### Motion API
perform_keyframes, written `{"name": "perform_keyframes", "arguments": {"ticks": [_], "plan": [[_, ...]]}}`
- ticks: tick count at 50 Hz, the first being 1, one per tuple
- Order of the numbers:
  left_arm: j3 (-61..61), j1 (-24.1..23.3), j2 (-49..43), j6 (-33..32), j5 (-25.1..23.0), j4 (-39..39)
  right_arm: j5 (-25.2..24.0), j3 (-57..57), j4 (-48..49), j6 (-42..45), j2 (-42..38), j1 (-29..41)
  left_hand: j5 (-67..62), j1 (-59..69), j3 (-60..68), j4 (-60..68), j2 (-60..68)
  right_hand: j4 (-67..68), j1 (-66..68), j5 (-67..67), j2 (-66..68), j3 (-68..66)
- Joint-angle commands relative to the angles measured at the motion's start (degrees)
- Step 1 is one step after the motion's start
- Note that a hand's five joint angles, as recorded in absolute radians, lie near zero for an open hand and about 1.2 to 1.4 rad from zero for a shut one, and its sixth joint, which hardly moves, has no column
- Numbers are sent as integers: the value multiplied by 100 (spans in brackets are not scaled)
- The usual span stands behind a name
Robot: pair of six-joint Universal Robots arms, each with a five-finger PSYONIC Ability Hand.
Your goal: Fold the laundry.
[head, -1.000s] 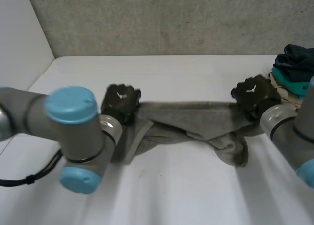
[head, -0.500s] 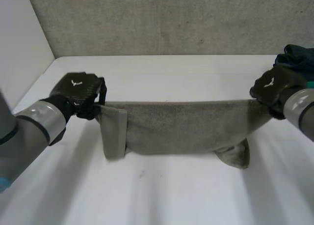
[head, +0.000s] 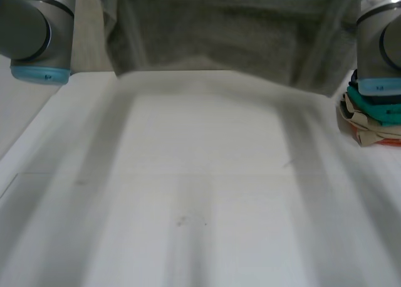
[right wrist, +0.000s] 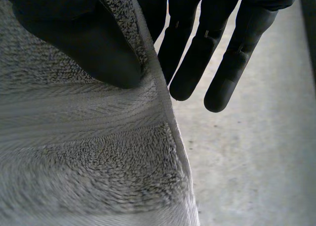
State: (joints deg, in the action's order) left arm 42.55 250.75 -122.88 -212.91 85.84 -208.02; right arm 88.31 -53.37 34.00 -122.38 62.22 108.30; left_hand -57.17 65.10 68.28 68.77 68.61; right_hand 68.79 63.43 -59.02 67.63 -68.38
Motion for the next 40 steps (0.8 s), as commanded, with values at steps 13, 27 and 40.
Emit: {"name": "perform_keyframes", "arguments": {"ticks": [13, 27, 40], "plan": [[4918, 264, 616, -40, -1034, 95, -86, -3670, -1335, -1084, 291, 60, -1283, 1490, 1172, 1123, 1139, 1121, 1657, -1098, 1237, -1162], [5975, 493, 625, -1218, -1122, 182, -420, -4340, -1388, -1587, 98, 8, 2006, -1799, -2117, -2166, -2150, 1121, 1657, -1098, 1237, -1162], [6380, 449, 1521, -42, -1087, 253, -543, -4648, -1528, -2096, 396, -256, 3895, -3688, -4006, -4055, -4039, 1121, 1657, -1098, 1237, -1162]]}}
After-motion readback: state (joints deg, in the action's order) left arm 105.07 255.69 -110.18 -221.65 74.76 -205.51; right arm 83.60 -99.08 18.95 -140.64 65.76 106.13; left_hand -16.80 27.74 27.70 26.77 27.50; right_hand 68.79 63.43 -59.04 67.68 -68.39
